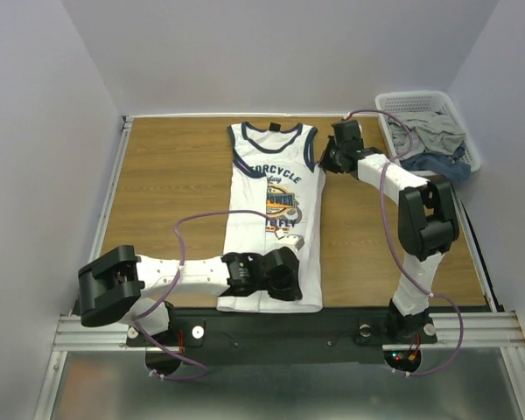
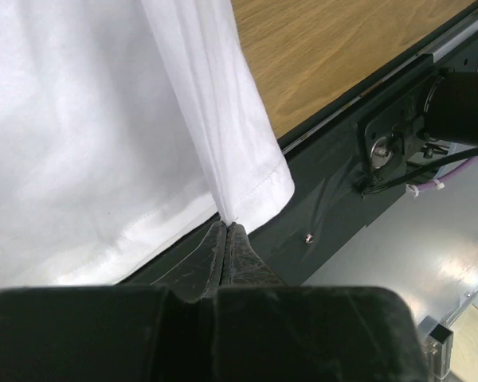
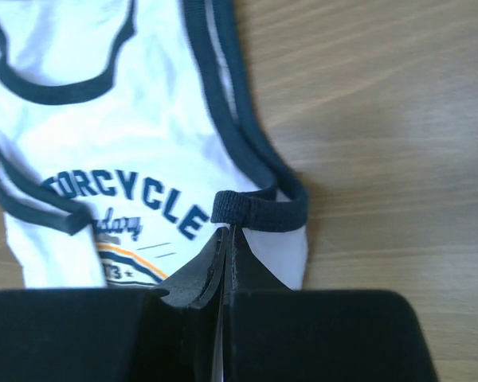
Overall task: Fold and stack the tank tops
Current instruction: Fold the tank top
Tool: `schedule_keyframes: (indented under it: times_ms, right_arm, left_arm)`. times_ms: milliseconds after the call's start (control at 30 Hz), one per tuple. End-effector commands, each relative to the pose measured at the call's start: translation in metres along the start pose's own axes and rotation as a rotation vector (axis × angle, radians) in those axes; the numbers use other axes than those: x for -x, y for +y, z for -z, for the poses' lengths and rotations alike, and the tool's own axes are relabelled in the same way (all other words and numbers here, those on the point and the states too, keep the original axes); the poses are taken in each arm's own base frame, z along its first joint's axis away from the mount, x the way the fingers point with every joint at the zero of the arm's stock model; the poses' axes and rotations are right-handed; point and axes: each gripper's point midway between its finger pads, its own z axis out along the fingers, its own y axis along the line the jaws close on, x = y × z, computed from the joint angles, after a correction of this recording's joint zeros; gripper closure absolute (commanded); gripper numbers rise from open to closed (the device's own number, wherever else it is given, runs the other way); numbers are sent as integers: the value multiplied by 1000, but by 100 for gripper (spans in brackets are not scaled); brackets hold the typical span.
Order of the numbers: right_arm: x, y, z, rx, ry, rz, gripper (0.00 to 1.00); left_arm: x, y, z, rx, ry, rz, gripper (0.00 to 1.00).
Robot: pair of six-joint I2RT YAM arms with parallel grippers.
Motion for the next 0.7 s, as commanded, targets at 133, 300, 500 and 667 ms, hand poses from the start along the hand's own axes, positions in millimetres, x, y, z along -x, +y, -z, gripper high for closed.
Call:
schedule_keyframes:
  times_ms: [133, 300, 500, 667]
  right_arm:
    - [0, 60, -10, 87, -26, -15, 100]
    - [-14, 93, -17, 125, -9, -1, 99]
    - [-30, 113, -29, 142, 14, 8, 100]
    - [-37, 127, -38, 155, 19, 13, 100]
  left_arm:
    - [-7, 23, 17, 35, -2, 70, 100]
    - [-8, 39, 25, 69, -26, 101, 100]
    - [-18, 58, 32, 103, -14, 133, 100]
    - [-25, 73, 35, 146, 0, 144, 100]
